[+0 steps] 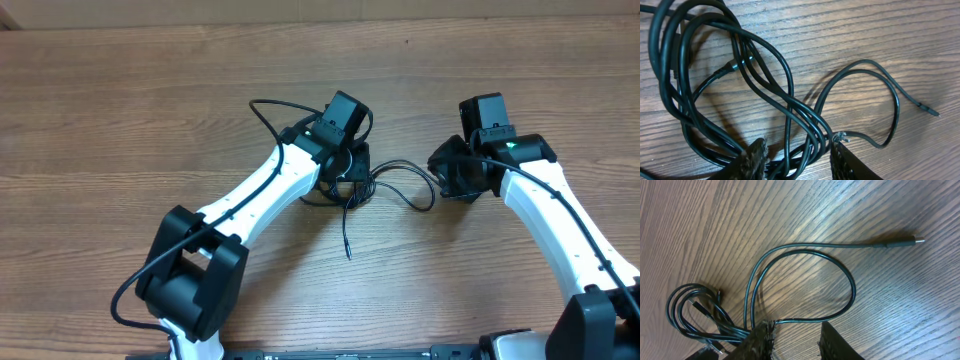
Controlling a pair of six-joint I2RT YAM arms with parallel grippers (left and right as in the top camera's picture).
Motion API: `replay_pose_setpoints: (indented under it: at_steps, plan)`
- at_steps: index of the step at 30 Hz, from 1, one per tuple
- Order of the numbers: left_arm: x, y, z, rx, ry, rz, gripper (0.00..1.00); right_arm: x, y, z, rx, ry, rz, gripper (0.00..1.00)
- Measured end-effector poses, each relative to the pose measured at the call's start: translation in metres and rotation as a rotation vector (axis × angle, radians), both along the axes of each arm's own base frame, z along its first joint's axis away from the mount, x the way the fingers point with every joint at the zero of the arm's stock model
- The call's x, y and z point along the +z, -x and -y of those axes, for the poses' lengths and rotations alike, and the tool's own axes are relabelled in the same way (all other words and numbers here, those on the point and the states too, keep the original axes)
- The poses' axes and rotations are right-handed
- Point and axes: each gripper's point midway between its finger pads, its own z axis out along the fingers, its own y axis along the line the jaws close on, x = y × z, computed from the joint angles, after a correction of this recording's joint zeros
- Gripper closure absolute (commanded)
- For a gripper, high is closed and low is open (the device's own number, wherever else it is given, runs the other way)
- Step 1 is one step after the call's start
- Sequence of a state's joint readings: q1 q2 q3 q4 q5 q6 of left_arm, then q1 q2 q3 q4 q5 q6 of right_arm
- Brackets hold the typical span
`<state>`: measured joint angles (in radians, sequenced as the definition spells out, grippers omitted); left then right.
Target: Untangle cables
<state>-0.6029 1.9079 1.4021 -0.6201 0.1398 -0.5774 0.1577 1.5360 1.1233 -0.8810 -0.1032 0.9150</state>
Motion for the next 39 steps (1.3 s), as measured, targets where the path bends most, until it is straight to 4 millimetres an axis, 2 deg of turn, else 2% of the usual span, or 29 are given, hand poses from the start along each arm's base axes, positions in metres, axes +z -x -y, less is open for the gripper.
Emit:
replay_pose_setpoints:
  at_steps: [5,8,14,17,23,28,30,34,37,39]
  plan:
    - [-0.019,0.002,-0.001,0.001,-0.026,-0.037,0.67,0.000,0.000,0.000,0.000,0.000,0.000,0.69]
    - [-0.030,0.003,0.000,-0.007,-0.031,-0.056,0.67,0.000,0.000,0.000,-0.001,-0.001,0.000,0.69]
    - [-0.034,0.004,0.010,-0.053,-0.013,-0.049,0.70,0.000,0.000,0.000,0.000,0.000,0.000,0.65]
    - [-0.033,0.004,0.014,-0.080,-0.001,-0.037,0.63,0.000,0.000,0.000,0.000,0.000,-0.002,0.65]
    - [-0.032,0.004,0.016,-0.093,0.004,-0.037,0.61,-0.001,0.003,0.000,0.000,0.002,-0.014,0.65]
    - [-0.035,0.005,0.016,-0.099,0.001,-0.042,0.50,-0.002,0.005,0.001,0.000,0.004,-0.023,0.65]
    - [-0.039,0.005,0.016,-0.102,-0.002,-0.045,0.49,-0.002,0.006,0.001,0.000,0.004,-0.026,0.64]
    - [-0.045,0.000,0.021,-0.107,0.014,-0.032,0.44,-0.002,0.006,0.001,0.003,0.005,-0.025,0.63]
    - [-0.043,-0.007,0.027,-0.117,0.038,-0.002,0.36,-0.002,0.006,0.001,0.003,0.005,-0.025,0.62]
    - [-0.040,-0.009,0.030,-0.119,0.053,0.010,0.35,-0.002,0.007,0.001,0.003,0.005,-0.030,0.62]
